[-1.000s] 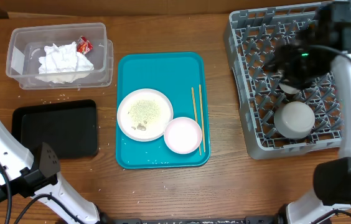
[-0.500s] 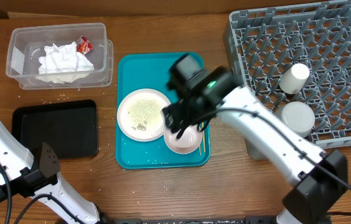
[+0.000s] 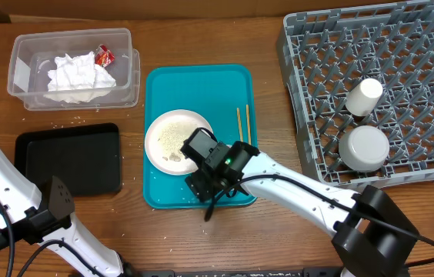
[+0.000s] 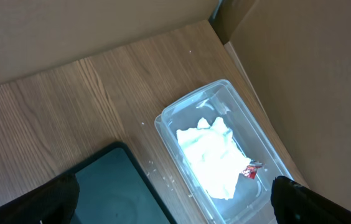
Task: Sort waste into correct bins and load items into the dishwasher
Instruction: 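Reach the right gripper to the pink bowl on the teal tray and grasp it, then carry the pink bowl right and set it in the rack's back corner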
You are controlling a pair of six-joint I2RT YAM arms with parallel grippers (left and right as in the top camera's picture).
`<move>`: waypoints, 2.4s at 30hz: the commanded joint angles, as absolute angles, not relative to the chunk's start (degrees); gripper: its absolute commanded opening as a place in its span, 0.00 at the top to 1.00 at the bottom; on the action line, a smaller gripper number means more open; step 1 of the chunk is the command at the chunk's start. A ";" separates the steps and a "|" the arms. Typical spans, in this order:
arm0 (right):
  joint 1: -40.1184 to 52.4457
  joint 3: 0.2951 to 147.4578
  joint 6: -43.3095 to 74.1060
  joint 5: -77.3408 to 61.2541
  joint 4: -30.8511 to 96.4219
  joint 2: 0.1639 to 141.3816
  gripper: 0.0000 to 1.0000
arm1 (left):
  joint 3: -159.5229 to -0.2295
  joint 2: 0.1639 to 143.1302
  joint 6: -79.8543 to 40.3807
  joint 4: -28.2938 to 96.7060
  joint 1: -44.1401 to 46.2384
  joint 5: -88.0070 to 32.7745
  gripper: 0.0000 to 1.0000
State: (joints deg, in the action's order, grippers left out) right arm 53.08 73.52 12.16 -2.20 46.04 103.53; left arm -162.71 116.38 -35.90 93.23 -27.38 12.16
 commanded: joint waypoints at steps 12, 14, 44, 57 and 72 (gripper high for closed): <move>53.08 71.92 12.16 1.23 44.49 107.46 0.43 | -162.85 116.90 -36.40 93.14 -26.98 12.16 0.00; 53.08 71.92 12.14 1.34 44.62 107.57 0.45 | -162.85 116.90 -36.40 93.14 -26.98 12.16 0.00; 43.51 113.71 16.14 -0.03 66.06 107.55 0.96 | -162.85 116.90 -36.40 93.14 -26.98 12.16 0.00; 3.05 128.53 17.72 -37.23 55.96 108.97 0.96 | -162.85 116.90 -36.40 93.14 -26.98 12.16 0.00; -15.00 128.53 42.50 -66.17 34.13 129.80 0.96 | -162.85 116.90 -36.40 93.14 -26.98 12.16 0.00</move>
State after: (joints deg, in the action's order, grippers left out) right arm -12.49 127.87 36.69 -61.49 34.41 127.02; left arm -162.71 116.38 -35.90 93.23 -27.38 12.16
